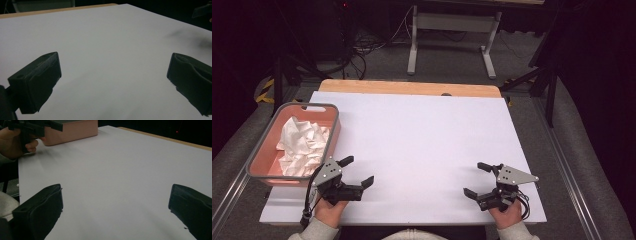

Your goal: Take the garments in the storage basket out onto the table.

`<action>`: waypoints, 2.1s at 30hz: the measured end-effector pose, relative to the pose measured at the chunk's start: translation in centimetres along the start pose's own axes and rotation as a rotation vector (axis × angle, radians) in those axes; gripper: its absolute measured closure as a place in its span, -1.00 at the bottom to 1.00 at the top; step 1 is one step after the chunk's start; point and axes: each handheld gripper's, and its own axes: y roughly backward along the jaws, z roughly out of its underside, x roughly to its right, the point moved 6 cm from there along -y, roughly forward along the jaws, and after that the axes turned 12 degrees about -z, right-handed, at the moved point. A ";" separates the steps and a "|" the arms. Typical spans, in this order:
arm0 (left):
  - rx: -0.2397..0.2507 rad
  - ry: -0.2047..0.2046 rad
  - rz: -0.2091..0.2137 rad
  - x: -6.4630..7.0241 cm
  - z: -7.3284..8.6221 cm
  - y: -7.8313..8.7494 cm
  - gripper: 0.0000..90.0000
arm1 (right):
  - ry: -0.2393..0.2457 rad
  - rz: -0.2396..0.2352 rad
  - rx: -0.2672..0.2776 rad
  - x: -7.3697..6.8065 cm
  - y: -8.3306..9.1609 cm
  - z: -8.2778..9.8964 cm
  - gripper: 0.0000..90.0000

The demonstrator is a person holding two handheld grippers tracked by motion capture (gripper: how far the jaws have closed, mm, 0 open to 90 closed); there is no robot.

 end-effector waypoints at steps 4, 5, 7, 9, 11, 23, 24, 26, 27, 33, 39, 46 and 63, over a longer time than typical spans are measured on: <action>-0.003 -0.004 -0.004 0.0 0.0 0.0 -0.99 | 0.000 -0.005 0.005 -0.1 0.0 0.0 -0.99; -0.004 -0.006 -0.006 0.0 0.0 -0.1 -0.99 | 0.000 -0.004 0.002 -0.1 0.0 0.0 -0.99; -0.004 -0.009 -0.006 0.0 0.0 -0.1 -0.99 | 0.000 -0.006 -0.002 -0.1 0.0 0.0 -0.99; -0.007 -0.014 -0.008 0.0 0.0 -0.2 -0.99 | 0.000 -0.008 -0.001 -0.1 0.0 0.0 -0.99; -0.014 -0.015 -0.011 0.0 0.0 -0.2 -0.99 | -0.001 -0.010 -0.003 -0.1 -0.1 0.0 -0.99; -0.084 -0.033 0.011 0.0 -0.1 -0.3 -0.96 | -0.009 -0.016 -0.013 -0.1 -0.2 0.2 -0.98; -0.084 -0.033 0.011 0.0 -0.1 -0.3 -0.96 | -0.009 -0.016 -0.013 -0.1 -0.2 0.2 -0.98; -0.075 -0.032 0.009 0.0 -0.4 -0.2 -0.95 | -0.009 -0.013 -0.015 -0.1 -0.2 0.2 -0.98; -0.077 -0.042 0.001 -0.1 -0.6 -0.2 -0.95 | -0.010 -0.014 -0.014 -0.1 -0.2 0.2 -0.98; -0.099 -0.043 0.015 -0.5 -1.6 0.1 -0.91 | -0.014 -0.012 -0.022 -0.1 -0.4 0.3 -0.98; -0.105 -0.051 0.030 -0.4 -2.3 0.6 -0.90 | -0.013 -0.015 -0.026 -0.1 -0.5 0.3 -0.98; -0.123 -0.131 0.062 -0.4 -4.1 1.7 -0.84 | -0.015 -0.019 -0.031 -0.2 -0.5 0.3 -0.97; -0.141 -0.142 0.095 -1.3 -6.2 3.6 -0.76 | -0.021 -0.026 -0.033 -0.3 -0.7 0.3 -0.97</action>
